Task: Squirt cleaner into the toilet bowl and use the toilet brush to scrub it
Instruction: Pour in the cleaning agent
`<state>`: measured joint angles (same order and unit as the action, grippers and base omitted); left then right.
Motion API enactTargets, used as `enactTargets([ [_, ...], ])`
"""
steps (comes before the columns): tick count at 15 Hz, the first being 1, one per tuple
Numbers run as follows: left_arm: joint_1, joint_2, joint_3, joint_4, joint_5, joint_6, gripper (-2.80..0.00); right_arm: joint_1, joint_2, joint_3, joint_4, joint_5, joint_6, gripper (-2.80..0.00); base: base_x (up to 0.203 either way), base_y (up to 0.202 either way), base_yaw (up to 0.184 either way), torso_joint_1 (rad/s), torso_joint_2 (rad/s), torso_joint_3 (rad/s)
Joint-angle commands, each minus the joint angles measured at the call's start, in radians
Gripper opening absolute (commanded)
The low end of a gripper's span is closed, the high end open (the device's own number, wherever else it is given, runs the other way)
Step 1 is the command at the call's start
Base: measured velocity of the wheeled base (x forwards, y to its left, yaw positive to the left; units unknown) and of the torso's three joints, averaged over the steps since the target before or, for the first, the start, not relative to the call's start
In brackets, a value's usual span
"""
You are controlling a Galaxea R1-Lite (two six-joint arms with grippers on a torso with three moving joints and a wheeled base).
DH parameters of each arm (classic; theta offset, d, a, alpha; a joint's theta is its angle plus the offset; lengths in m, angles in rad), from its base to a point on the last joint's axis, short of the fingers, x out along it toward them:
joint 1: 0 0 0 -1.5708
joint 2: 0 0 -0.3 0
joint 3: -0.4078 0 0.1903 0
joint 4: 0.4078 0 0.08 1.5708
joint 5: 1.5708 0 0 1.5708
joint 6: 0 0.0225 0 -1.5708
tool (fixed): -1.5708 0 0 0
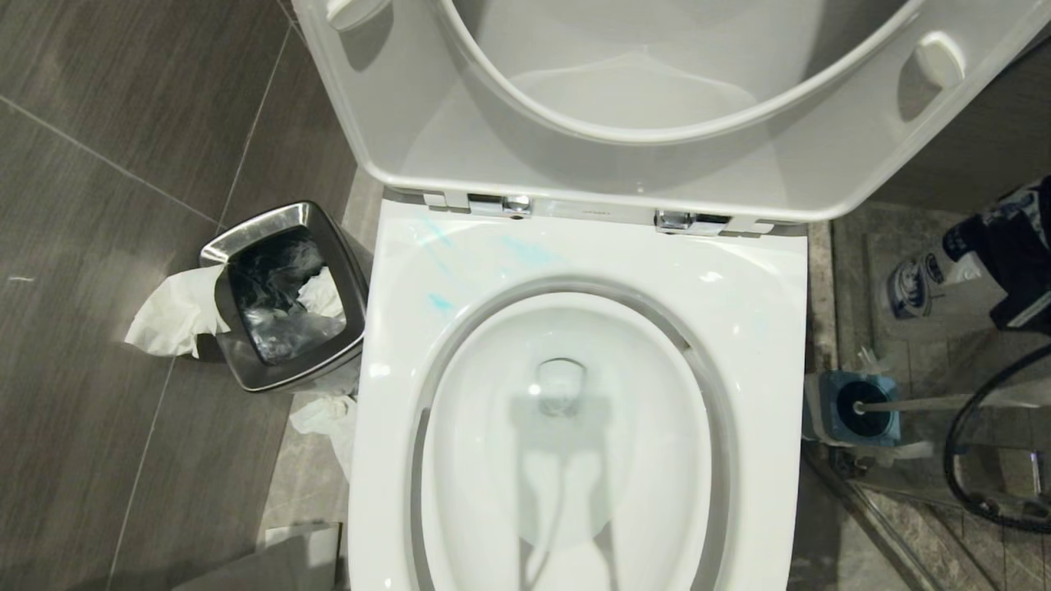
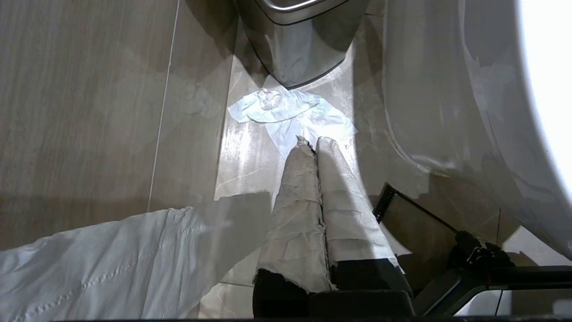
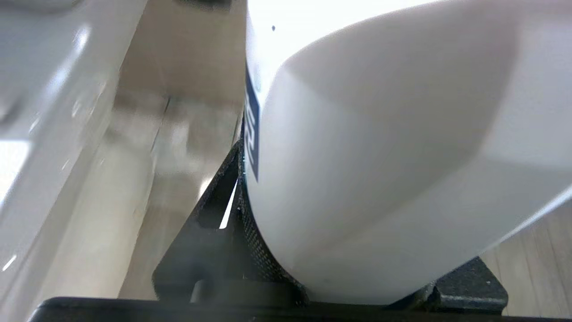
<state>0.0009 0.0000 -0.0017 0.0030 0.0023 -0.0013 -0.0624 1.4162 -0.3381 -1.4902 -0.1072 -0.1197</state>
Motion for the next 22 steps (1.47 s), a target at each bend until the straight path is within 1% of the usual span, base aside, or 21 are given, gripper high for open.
enactTargets([
  [1,0.001,0.002,0.0,0.0,0.001,0.0,-2.8,-0.006,-0.196,0.107,0.072,0.016,0.02,-2.8,0.0,0.0,0.0,0.0,0.0,0.0],
  [4,0.001,0.002,0.0,0.0,0.001,0.0,-2.8,-0.006,-0.368,0.145,0.287,0.095,0.032,-2.8,0.0,0.0,0.0,0.0,0.0,0.0],
  [5,0.0,0.002,0.0,0.0,0.001,0.0,-2.8,-0.007,-0.417,0.143,0.357,0.107,0.031,-2.8,0.0,0.0,0.0,0.0,0.0,0.0],
  [8,0.001,0.002,0.0,0.0,0.001,0.0,-2.8,-0.007,-0.543,0.095,0.589,0.114,0.027,-2.8,0.0,0.0,0.0,0.0,0.0,0.0],
  [10,0.001,0.002,0.0,0.0,0.001,0.0,-2.8,-0.007,-0.62,0.047,0.74,0.116,0.009,-2.8,0.0,0.0,0.0,0.0,0.0,0.0],
  [11,0.001,0.002,0.0,0.0,0.001,0.0,-2.8,-0.007,-0.646,0.035,0.788,0.119,-0.003,-2.8,0.0,0.0,0.0,0.0,0.0,0.0],
  [13,-0.001,0.002,0.0,0.0,0.001,0.0,-2.8,-0.007,-0.675,0.041,0.824,0.126,-0.026,-2.8,0.0,0.0,0.0,0.0,0.0,0.0],
  [15,-0.001,0.002,0.0,0.0,0.001,0.0,-2.8,-0.006,-0.678,0.05,0.827,0.127,-0.044,-2.8,0.0,0.0,0.0,0.0,0.0,0.0],
  [18,0.001,0.002,0.0,0.0,0.001,0.0,-2.8,-0.005,-0.677,0.05,0.828,0.149,-0.048,-2.8,0.0,0.0,0.0,0.002,0.0,0.079],
  [22,0.0,0.002,0.0,0.001,0.001,0.0,-2.8,-0.005,-0.677,0.054,0.834,0.152,-0.054,-2.8,0.0,0.0,0.0,-0.001,0.0,0.18],
])
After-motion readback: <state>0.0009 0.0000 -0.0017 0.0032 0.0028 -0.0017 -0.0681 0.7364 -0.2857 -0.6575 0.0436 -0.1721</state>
